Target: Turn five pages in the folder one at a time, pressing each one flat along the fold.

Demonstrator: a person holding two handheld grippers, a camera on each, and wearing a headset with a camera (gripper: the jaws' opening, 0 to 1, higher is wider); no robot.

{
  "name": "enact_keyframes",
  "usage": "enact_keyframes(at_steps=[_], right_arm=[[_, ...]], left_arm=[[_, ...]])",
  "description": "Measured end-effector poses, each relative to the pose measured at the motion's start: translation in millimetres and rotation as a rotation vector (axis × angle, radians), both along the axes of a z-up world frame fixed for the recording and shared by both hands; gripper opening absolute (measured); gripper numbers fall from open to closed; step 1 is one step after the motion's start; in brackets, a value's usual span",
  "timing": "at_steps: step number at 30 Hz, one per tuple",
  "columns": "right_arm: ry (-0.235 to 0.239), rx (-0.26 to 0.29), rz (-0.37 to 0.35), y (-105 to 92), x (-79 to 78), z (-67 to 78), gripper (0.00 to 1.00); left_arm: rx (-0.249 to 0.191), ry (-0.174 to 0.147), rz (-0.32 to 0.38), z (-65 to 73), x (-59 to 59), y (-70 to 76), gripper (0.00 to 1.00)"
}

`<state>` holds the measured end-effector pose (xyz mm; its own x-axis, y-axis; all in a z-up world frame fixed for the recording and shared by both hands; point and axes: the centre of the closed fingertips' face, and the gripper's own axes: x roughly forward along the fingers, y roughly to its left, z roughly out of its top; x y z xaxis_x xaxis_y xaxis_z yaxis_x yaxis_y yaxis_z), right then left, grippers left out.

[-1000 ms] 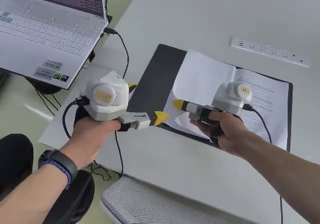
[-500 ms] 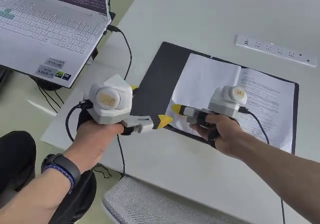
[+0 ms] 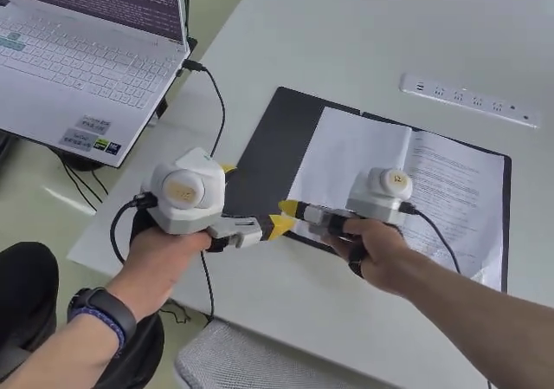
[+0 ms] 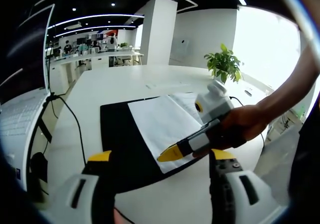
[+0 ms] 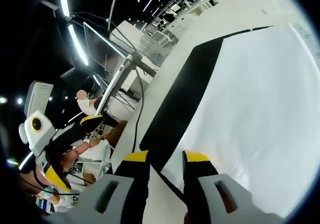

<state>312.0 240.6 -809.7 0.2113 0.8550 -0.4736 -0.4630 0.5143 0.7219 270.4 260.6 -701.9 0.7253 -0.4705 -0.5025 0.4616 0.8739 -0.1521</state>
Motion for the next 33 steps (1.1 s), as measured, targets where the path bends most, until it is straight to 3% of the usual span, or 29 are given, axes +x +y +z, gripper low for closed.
enact_keyframes(at_steps=[11, 16, 20, 23, 33], right_arm=[[-0.017, -0.003, 0.025, 4.0, -11.7, 5.7, 0.31], [-0.006, 0.023, 0.050, -0.9, -20.4, 11.1, 0.37], [-0.026, 0.035, 0.062, -16.0, -25.9, 19.0, 0.40], [-0.023, 0.061, 0.018, -31.9, -25.5, 24.5, 0.39], [-0.073, 0.103, -0.091, -78.0, -19.7, 46.9, 0.40]], left_arm=[[0.011, 0.011, -0.011, -2.4, -6.5, 0.1, 0.76], [0.005, 0.015, -0.013, -2.5, -6.4, -1.6, 0.75], [0.001, 0.018, -0.011, -6.2, -3.1, -1.1, 0.73], [0.001, 0.017, -0.020, -8.1, 1.2, -3.9, 0.73], [0.023, 0.007, -0.067, -9.5, 18.4, -20.0, 0.64]])
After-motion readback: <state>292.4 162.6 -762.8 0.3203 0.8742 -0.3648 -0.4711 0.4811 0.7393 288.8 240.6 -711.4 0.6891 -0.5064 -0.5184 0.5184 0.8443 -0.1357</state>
